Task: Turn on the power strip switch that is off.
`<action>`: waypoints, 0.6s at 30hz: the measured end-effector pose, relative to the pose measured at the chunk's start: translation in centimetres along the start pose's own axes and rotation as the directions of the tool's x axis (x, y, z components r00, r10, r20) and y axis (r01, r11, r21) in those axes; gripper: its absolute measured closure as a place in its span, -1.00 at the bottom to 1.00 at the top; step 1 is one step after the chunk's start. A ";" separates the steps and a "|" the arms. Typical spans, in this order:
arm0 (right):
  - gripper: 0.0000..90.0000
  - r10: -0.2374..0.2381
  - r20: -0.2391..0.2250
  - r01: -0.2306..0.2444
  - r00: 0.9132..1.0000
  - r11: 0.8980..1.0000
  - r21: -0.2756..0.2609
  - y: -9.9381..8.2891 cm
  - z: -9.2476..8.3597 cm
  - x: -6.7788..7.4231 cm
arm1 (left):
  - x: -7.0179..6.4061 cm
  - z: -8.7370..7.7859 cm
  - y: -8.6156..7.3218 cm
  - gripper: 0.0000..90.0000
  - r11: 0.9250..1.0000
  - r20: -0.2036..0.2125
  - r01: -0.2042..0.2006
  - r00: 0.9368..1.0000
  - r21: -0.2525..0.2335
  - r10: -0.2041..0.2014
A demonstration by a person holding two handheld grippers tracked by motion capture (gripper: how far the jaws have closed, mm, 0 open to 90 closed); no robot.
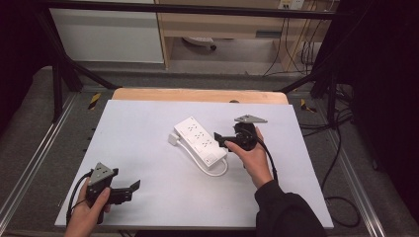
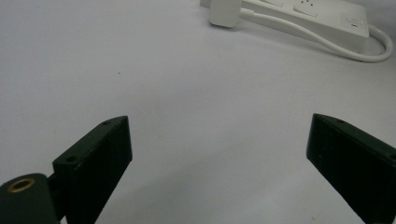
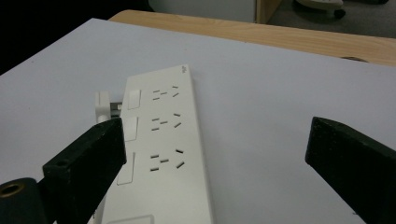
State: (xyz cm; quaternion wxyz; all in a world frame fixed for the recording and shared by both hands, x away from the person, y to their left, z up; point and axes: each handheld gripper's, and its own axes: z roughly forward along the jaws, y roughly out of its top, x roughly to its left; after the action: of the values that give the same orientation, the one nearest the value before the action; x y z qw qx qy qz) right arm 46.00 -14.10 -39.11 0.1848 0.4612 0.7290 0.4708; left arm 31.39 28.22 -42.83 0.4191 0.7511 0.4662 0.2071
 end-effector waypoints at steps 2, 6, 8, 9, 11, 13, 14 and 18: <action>-0.89 0.004 0.010 -0.004 1.000 1.000 -0.016 -0.2 -0.9 -0.4 | 0.0 0.0 0.0 -0.85 1.000 -0.001 0.000 1.000 0.000 0.000; -0.89 0.014 0.036 -0.013 0.999 0.999 -0.035 -0.9 -2.6 -1.2 | 0.0 -0.1 0.0 -0.85 1.000 -0.003 0.001 1.000 -0.001 -0.001; -0.89 0.010 0.045 -0.008 0.999 0.999 -0.045 -1.2 -3.6 -1.7 | 0.0 0.0 0.0 -0.85 1.000 -0.002 0.001 1.000 0.000 -0.001; -0.89 0.009 0.050 -0.006 0.999 0.999 -0.050 -1.4 -4.1 -1.9 | 0.0 0.0 0.0 -0.85 1.000 -0.003 0.001 1.000 0.000 -0.001; -0.88 0.006 0.054 -0.003 0.999 0.998 -0.060 -1.7 -5.1 -2.4 | 0.0 0.0 -0.1 -0.85 1.000 -0.004 0.002 1.000 0.001 -0.002; -0.88 0.011 0.058 -0.007 0.998 0.998 -0.066 -2.2 -6.0 -3.0 | 0.0 0.0 -0.1 -0.85 1.000 -0.005 0.001 1.000 0.002 -0.001; -0.88 0.019 0.055 -0.015 0.998 0.997 -0.071 -2.5 -6.5 -3.3 | 0.0 0.0 -0.1 -0.85 1.000 -0.005 0.000 1.000 0.005 0.000; -0.89 0.035 0.062 -0.029 0.997 0.996 -0.089 -3.6 -8.2 -4.5 | 0.0 0.0 -0.1 -0.85 1.000 -0.008 -0.003 1.000 0.011 0.003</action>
State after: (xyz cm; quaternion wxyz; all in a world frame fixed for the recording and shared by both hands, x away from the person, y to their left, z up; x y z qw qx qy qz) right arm 40.73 -22.63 -38.93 0.2205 0.4790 0.6939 0.4903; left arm 31.34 28.22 -42.94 0.4126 0.7533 0.4679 0.2084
